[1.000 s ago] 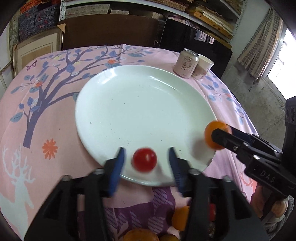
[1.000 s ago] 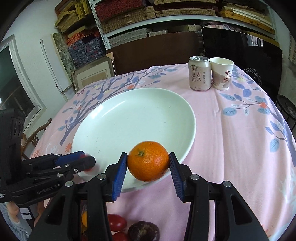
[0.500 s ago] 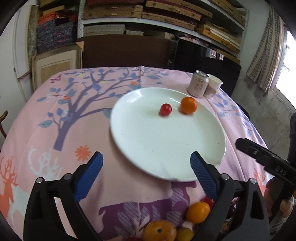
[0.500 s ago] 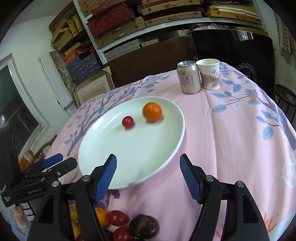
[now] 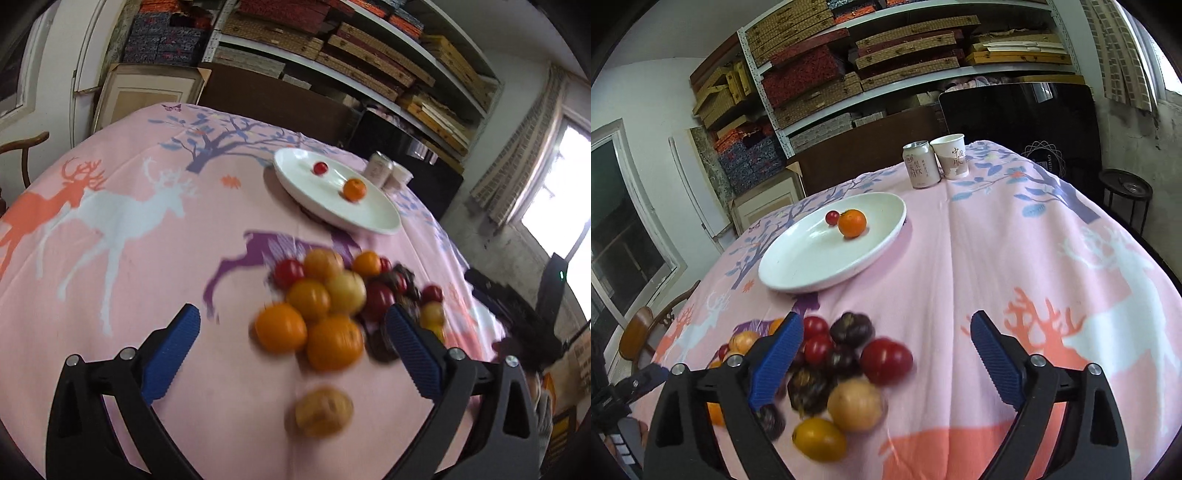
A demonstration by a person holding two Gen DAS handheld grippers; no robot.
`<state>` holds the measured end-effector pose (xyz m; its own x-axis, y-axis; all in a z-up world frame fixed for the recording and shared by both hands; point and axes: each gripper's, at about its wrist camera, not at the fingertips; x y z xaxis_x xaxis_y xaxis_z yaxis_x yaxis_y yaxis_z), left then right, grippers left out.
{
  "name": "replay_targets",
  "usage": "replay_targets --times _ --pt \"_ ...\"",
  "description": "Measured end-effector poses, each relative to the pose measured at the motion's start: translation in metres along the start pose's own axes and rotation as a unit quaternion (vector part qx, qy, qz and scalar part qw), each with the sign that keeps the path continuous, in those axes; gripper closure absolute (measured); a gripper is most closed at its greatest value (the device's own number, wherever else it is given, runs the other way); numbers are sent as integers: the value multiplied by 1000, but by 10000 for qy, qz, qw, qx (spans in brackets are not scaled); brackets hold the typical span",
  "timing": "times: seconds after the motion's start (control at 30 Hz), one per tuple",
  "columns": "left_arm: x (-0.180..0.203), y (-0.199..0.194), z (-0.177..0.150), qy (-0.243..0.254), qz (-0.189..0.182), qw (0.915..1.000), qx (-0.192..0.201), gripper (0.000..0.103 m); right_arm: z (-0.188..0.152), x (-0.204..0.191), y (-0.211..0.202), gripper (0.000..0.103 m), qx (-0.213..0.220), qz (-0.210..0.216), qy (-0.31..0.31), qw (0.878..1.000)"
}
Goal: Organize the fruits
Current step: 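Grasp the striped pepino with the left tool while the right tool grasps the yellow tomato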
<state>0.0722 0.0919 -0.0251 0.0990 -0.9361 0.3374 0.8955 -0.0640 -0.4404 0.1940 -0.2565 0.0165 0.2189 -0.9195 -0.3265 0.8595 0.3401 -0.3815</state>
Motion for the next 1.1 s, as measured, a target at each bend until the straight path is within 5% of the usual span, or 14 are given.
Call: replay_targets --times 0.1,0.23,0.47,0.63,0.8,0.93,1.1 --pt "24 -6 -31 602 24 9975 -375 5 -6 -5 -7 8 4 43 -97 9999" --pt "44 -12 -54 1170 163 9922 -402 5 -3 3 -12 7 140 28 101 9998" --pt "37 -5 -43 1127 167 9925 -432 6 -8 7 -6 7 -46 20 246 9997" --pt "44 5 -47 1330 114 9892 -608 31 -8 7 -6 6 -79 29 255 9996" --pt "41 10 -44 1223 72 9901 -684 35 -9 5 -5 6 -103 59 241 9996" --pt "39 16 -47 1173 -24 9894 -859 53 -10 5 -6 6 -96 71 226 9997" --pt "38 18 -47 1170 26 9891 -895 60 -10 5 -7 6 -137 154 288 9994"
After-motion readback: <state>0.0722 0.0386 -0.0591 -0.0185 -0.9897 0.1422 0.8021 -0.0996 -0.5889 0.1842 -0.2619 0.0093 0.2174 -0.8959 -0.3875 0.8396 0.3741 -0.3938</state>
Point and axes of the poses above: each gripper's, at about its wrist camera, not at the fingertips, and y roughly the way its jaws point, x to its right, z to its top, and after that the axes turned 15 degrees about x, right-handed
